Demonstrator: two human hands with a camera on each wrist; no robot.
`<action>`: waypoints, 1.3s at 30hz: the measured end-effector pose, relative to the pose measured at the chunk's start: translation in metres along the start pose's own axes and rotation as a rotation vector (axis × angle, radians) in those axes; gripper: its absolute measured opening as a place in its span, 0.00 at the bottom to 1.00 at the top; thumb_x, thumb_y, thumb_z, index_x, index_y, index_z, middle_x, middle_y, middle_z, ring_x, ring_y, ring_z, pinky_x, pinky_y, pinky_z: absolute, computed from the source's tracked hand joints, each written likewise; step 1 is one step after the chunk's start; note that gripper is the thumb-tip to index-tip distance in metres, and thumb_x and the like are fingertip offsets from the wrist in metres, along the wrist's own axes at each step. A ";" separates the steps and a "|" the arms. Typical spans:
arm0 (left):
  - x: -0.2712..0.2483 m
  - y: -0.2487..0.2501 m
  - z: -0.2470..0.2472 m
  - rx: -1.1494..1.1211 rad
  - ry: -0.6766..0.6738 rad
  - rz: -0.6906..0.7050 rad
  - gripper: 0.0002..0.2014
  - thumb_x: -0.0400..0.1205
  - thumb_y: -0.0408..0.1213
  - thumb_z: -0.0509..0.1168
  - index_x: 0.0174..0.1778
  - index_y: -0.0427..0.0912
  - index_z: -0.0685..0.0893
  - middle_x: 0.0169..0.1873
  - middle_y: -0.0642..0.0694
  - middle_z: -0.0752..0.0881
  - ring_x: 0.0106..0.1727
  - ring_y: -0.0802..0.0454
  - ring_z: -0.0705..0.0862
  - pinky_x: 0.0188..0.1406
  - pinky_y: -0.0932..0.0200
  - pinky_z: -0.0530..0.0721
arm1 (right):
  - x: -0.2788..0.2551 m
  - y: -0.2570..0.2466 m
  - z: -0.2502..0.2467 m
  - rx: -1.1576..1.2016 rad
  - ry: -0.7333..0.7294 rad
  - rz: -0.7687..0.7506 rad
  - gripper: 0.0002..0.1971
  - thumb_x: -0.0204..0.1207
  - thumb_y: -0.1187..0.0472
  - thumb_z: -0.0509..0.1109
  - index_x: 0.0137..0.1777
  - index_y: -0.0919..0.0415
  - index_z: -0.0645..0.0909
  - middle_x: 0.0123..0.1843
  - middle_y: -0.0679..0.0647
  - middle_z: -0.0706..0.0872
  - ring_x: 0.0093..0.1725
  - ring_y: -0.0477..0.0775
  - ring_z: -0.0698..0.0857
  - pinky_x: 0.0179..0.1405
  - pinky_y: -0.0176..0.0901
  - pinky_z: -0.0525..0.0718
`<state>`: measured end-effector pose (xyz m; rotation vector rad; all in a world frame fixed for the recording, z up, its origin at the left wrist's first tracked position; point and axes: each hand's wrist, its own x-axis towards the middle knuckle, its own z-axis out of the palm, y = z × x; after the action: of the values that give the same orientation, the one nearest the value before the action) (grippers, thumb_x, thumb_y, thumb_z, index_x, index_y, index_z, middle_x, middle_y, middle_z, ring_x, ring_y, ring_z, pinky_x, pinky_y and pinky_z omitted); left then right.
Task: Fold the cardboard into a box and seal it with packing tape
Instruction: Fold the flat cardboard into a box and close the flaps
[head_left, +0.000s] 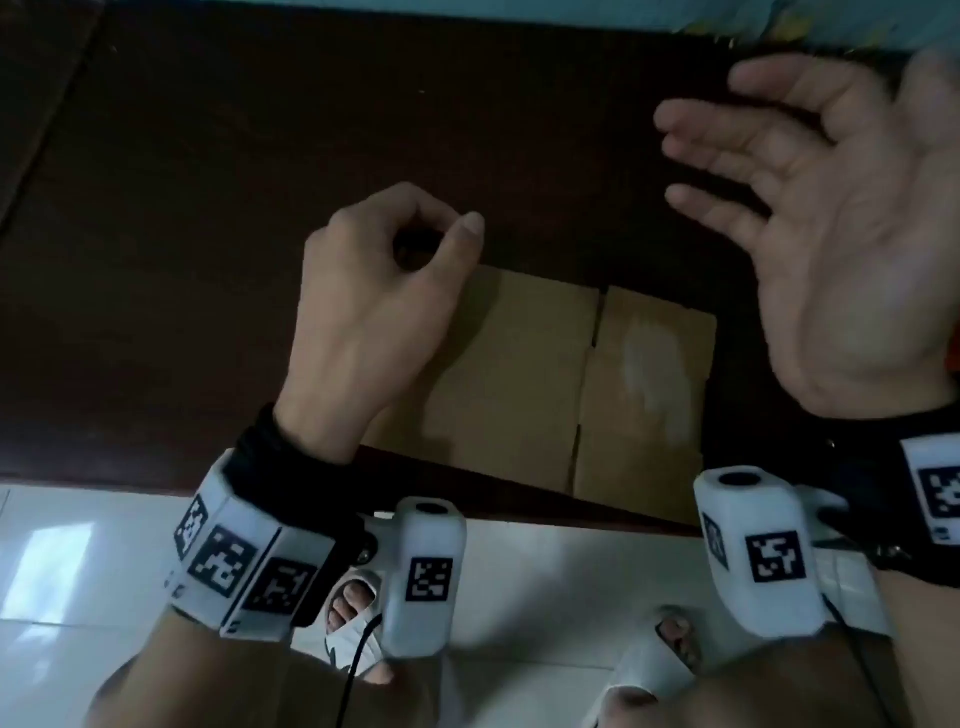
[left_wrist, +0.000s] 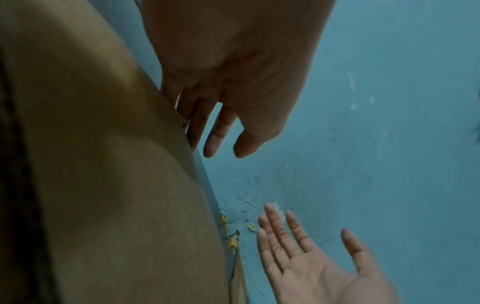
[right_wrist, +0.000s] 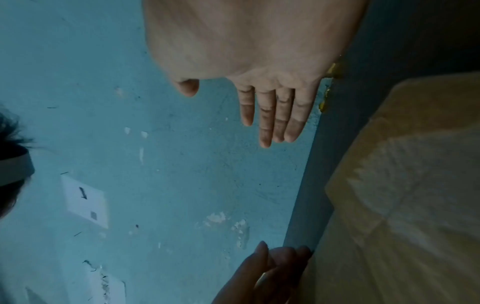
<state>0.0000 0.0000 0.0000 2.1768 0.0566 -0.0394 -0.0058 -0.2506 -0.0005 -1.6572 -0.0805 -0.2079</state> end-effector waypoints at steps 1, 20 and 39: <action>0.001 0.000 -0.001 0.008 -0.026 -0.010 0.08 0.88 0.55 0.66 0.52 0.59 0.88 0.47 0.59 0.88 0.52 0.67 0.85 0.48 0.61 0.88 | -0.001 -0.002 0.003 -0.013 0.004 -0.023 0.30 0.95 0.57 0.30 0.77 0.65 0.72 0.71 0.60 0.89 0.74 0.58 0.85 0.75 0.62 0.83; -0.075 -0.034 -0.017 -0.239 0.080 0.040 0.29 0.87 0.55 0.70 0.83 0.55 0.73 0.69 0.60 0.77 0.64 0.66 0.78 0.58 0.66 0.80 | -0.075 -0.003 0.012 0.071 0.071 -0.037 0.33 0.88 0.41 0.47 0.71 0.66 0.81 0.63 0.59 0.93 0.67 0.57 0.89 0.75 0.66 0.82; -0.082 -0.022 0.001 -0.367 0.141 -0.091 0.21 0.84 0.60 0.70 0.70 0.55 0.83 0.59 0.60 0.83 0.59 0.58 0.84 0.62 0.49 0.87 | -0.096 0.015 0.007 -0.278 0.191 0.067 0.16 0.88 0.52 0.66 0.72 0.52 0.84 0.67 0.47 0.87 0.69 0.46 0.84 0.74 0.54 0.82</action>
<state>-0.0832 0.0095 -0.0145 1.8059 0.2259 0.0679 -0.0970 -0.2383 -0.0330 -1.9044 0.1545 -0.3375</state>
